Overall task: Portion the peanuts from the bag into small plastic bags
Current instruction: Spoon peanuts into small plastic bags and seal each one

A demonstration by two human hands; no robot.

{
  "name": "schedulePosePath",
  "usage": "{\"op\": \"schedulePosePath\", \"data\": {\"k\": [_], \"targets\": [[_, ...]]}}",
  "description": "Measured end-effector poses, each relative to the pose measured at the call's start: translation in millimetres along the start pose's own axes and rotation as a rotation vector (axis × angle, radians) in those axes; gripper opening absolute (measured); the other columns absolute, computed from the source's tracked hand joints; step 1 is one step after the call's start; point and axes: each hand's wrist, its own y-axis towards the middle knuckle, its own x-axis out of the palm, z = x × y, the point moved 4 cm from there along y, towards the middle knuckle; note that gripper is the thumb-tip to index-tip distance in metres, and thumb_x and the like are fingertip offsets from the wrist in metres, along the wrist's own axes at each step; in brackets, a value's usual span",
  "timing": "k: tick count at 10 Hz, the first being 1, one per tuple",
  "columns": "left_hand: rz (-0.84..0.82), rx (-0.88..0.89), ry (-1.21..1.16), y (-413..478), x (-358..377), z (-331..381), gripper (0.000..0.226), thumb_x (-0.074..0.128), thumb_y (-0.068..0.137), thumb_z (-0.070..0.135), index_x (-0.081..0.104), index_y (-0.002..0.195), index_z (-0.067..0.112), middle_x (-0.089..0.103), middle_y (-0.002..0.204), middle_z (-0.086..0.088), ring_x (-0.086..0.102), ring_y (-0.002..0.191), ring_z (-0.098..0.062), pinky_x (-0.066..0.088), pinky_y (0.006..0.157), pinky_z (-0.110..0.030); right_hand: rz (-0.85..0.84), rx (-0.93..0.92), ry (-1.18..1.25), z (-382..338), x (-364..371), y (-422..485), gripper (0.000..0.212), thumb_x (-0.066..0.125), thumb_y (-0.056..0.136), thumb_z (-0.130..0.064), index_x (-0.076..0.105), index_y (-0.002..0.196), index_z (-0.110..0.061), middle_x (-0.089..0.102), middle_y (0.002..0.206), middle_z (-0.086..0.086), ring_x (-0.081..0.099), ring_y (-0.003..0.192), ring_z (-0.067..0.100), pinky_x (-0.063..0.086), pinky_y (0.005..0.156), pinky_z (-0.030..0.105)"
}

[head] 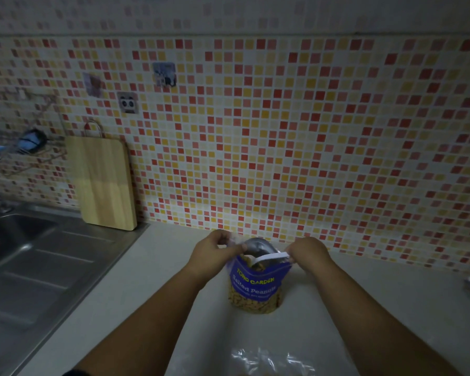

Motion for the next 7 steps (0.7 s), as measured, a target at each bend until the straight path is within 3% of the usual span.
{"op": "schedulePosePath", "data": {"k": [1, 2, 3, 4, 5, 6, 7], "targets": [[0.077, 0.013, 0.001, 2.8, -6.7, 0.3, 0.03, 0.075, 0.077, 0.031, 0.062, 0.099, 0.015, 0.065, 0.1, -0.002, 0.061, 0.093, -0.018, 0.048, 0.072, -0.023, -0.027, 0.067, 0.066, 9.7, 1.2, -0.6, 0.033, 0.046, 0.094, -0.018, 0.057, 0.125, -0.01, 0.049, 0.091, 0.005, 0.048, 0.087, 0.019, 0.039, 0.076, 0.026], [0.08, 0.029, 0.117, 3.2, -7.8, 0.7, 0.038, 0.077, 0.074, 0.032, 0.062, 0.106, 0.017, 0.064, 0.105, 0.0, 0.062, 0.091, -0.019, 0.047, 0.067, -0.022, -0.05, 0.114, 0.084, 17.9, 3.3, 1.5, 0.034, 0.046, 0.095, -0.017, 0.054, 0.127, -0.009, 0.043, 0.073, 0.004, 0.048, 0.089, 0.019, 0.039, 0.078, 0.026], [0.071, 0.074, 0.262, 1.5, -7.4, 2.9, 0.045, 0.079, 0.071, 0.03, 0.061, 0.111, 0.018, 0.061, 0.103, 0.005, 0.058, 0.086, -0.016, 0.042, 0.07, -0.021, -0.013, 0.157, 0.12, 25.0, 0.6, -0.7, 0.035, 0.046, 0.096, -0.017, 0.053, 0.128, -0.007, 0.043, 0.073, 0.004, 0.048, 0.09, 0.019, 0.041, 0.079, 0.026], [0.069, 0.109, 0.346, 1.8, -6.0, 4.0, 0.05, 0.081, 0.069, 0.03, 0.061, 0.114, 0.019, 0.061, 0.107, 0.004, 0.054, 0.09, -0.011, 0.041, 0.075, -0.021, -0.014, 0.205, 0.153, 32.0, -6.0, -3.4, 0.038, 0.044, 0.096, -0.017, 0.049, 0.133, -0.008, 0.056, 0.114, 0.008, 0.052, 0.099, 0.02, 0.042, 0.085, 0.027], [0.066, 0.117, 0.409, 2.8, -2.7, 5.1, 0.056, 0.081, 0.068, 0.031, 0.06, 0.119, 0.02, 0.061, 0.114, 0.003, 0.053, 0.094, -0.01, 0.046, 0.079, -0.024, 0.015, 0.226, 0.206, 34.8, -20.4, -12.3, 0.041, 0.041, 0.096, -0.014, 0.043, 0.137, -0.009, 0.05, 0.132, 0.01, 0.054, 0.112, 0.023, 0.043, 0.091, 0.03], [0.063, 0.13, 0.485, 3.2, 1.0, 8.5, 0.059, 0.081, 0.067, 0.034, 0.059, 0.12, 0.022, 0.062, 0.118, 0.004, 0.057, 0.101, -0.013, 0.051, 0.083, -0.028, 0.058, 0.227, 0.432, 35.5, -29.5, -16.9, 0.036, 0.039, 0.096, -0.013, 0.049, 0.13, -0.013, 0.053, 0.092, 0.005, 0.049, 0.074, 0.017, 0.039, 0.076, 0.028], [0.054, 0.17, 0.556, 2.7, 5.3, 14.0, 0.061, 0.08, 0.067, 0.038, 0.058, 0.122, 0.023, 0.062, 0.119, 0.004, 0.058, 0.105, -0.015, 0.052, 0.086, -0.03, 0.084, 0.203, 0.671, 36.4, -27.2, -17.5, 0.018, 0.047, 0.094, -0.013, 0.055, 0.078, -0.01, 0.043, 0.07, 0.002, 0.047, 0.064, 0.013, 0.043, 0.061, 0.016]]}}
